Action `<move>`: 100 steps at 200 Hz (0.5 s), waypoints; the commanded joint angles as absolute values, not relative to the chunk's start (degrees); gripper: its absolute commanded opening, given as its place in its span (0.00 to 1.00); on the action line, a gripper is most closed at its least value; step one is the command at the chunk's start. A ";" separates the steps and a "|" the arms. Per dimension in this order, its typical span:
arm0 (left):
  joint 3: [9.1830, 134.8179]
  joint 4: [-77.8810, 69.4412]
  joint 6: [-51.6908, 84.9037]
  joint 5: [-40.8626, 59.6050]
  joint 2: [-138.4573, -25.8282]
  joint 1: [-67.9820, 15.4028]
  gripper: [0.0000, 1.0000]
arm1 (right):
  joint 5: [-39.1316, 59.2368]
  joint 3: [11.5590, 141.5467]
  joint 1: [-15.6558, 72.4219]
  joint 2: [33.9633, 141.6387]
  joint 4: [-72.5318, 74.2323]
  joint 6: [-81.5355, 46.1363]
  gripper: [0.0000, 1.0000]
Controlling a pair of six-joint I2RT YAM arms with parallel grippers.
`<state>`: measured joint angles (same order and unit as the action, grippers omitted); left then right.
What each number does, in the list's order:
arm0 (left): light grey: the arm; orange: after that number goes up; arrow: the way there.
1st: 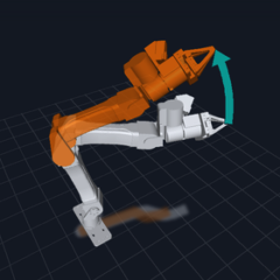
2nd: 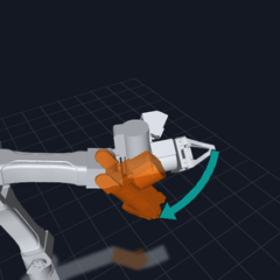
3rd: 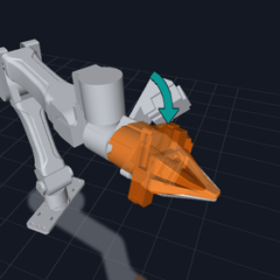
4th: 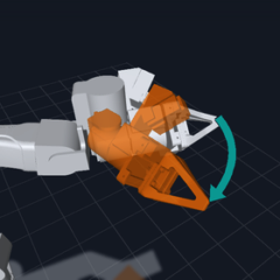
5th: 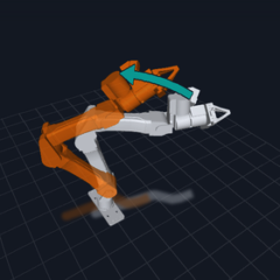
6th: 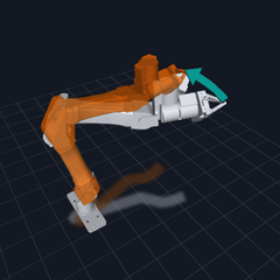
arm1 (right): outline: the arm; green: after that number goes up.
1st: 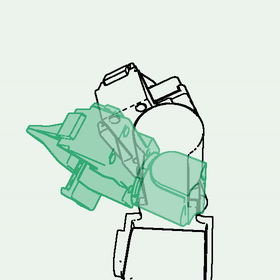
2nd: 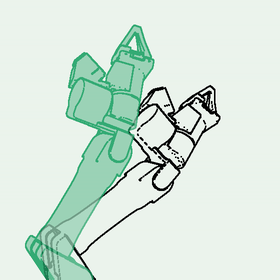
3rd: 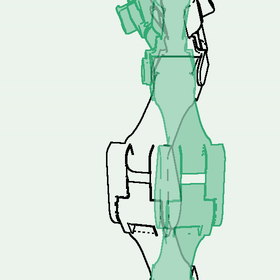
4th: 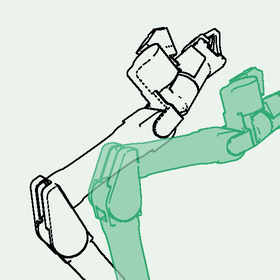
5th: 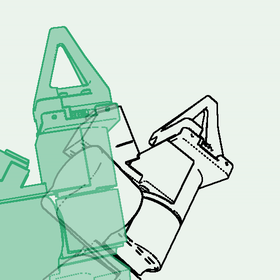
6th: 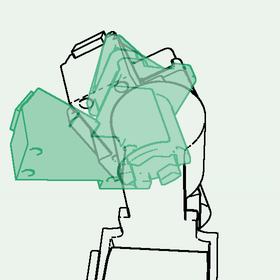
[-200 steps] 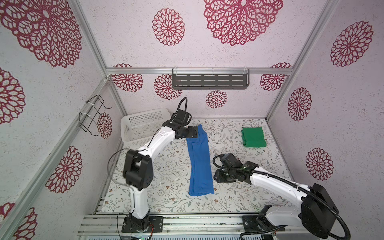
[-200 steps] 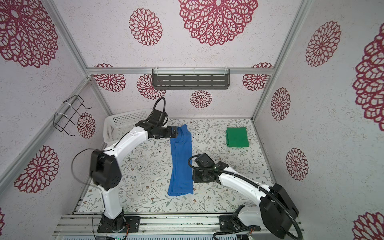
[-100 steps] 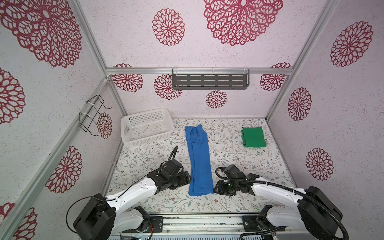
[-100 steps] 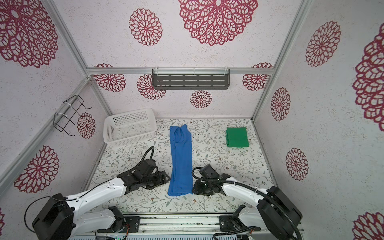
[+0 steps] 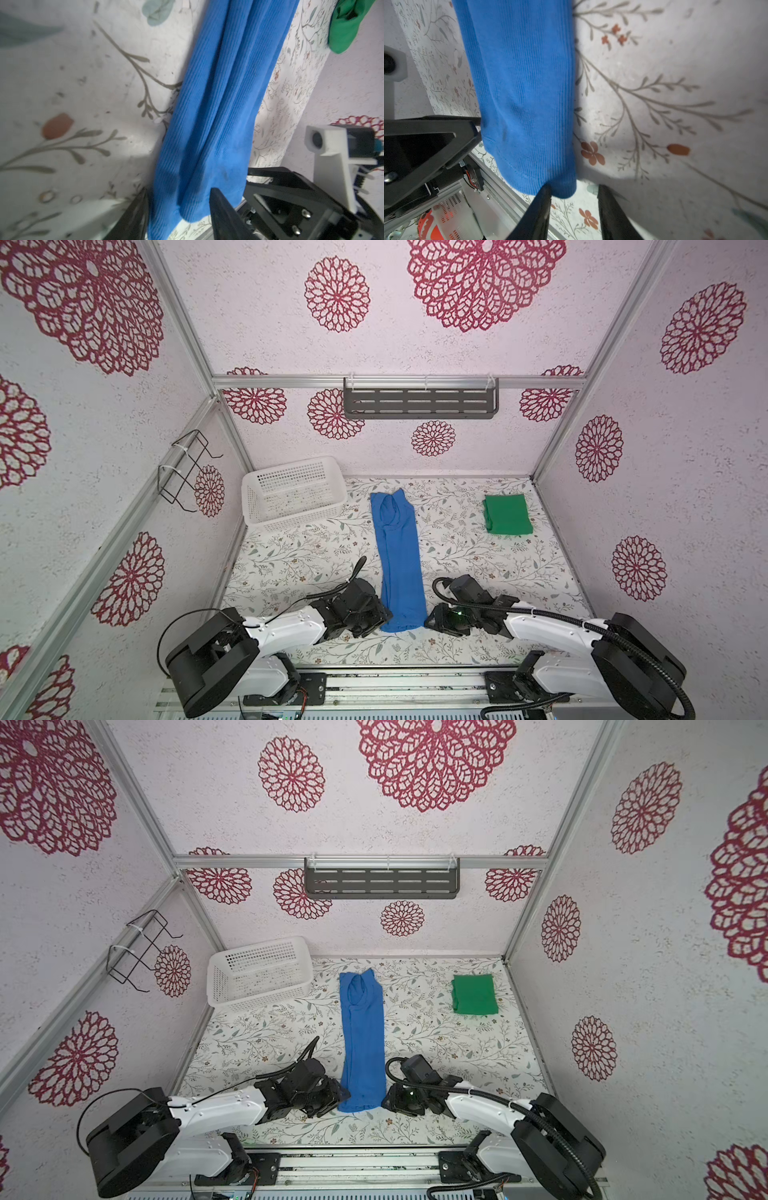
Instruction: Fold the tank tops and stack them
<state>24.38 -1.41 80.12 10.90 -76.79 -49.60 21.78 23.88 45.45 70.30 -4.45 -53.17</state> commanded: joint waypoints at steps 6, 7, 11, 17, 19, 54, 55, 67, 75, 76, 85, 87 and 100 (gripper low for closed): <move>23.95 -3.51 82.32 9.67 -79.99 -50.71 0.40 | 21.75 23.25 46.19 70.66 -1.12 -55.25 0.41; 24.01 -3.42 82.29 9.67 -80.07 -50.75 0.40 | 21.73 23.27 46.21 70.66 -1.00 -55.31 0.41; 24.28 -3.10 82.19 9.69 -80.27 -50.85 0.37 | 21.79 23.13 46.25 70.87 -0.57 -55.42 0.41; 24.57 -2.51 82.04 9.55 -80.41 -50.89 0.34 | 21.71 23.12 46.39 71.14 -0.16 -55.54 0.41; 24.64 -2.30 81.97 9.46 -80.42 -50.93 0.33 | 21.67 23.12 46.45 71.24 -0.04 -55.57 0.40; 25.26 -1.41 81.50 8.20 -79.77 -51.06 0.10 | 20.92 23.81 46.83 72.01 0.80 -55.18 0.27; 25.24 -1.36 81.53 8.19 -79.74 -51.06 0.09 | 20.87 23.86 46.79 72.00 0.80 -55.19 0.26; 25.46 -1.16 81.26 7.95 -79.55 -51.07 0.03 | 20.75 24.32 47.10 71.83 0.69 -54.82 0.18; 25.65 -0.77 81.06 7.87 -79.39 -51.05 0.00 | 20.58 24.66 47.26 71.57 0.17 -54.50 0.13; 25.70 -0.69 81.05 7.85 -79.38 -51.06 0.00 | 20.53 24.72 47.23 71.51 0.13 -54.45 0.13; 25.86 -0.26 80.88 7.93 -79.13 -51.06 0.00 | 20.35 25.17 47.34 71.26 -0.73 -53.99 0.08; 25.85 -0.24 80.86 7.96 -79.06 -51.06 0.00 | 20.40 25.32 47.36 71.21 -1.06 -53.86 0.07; 25.94 0.12 80.92 8.28 -78.52 -51.25 0.00 | 20.48 25.98 47.62 70.77 -2.85 -52.96 0.01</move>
<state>25.10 -2.17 81.03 9.52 -79.53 -50.59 21.10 23.77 47.09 71.94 -0.43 -54.15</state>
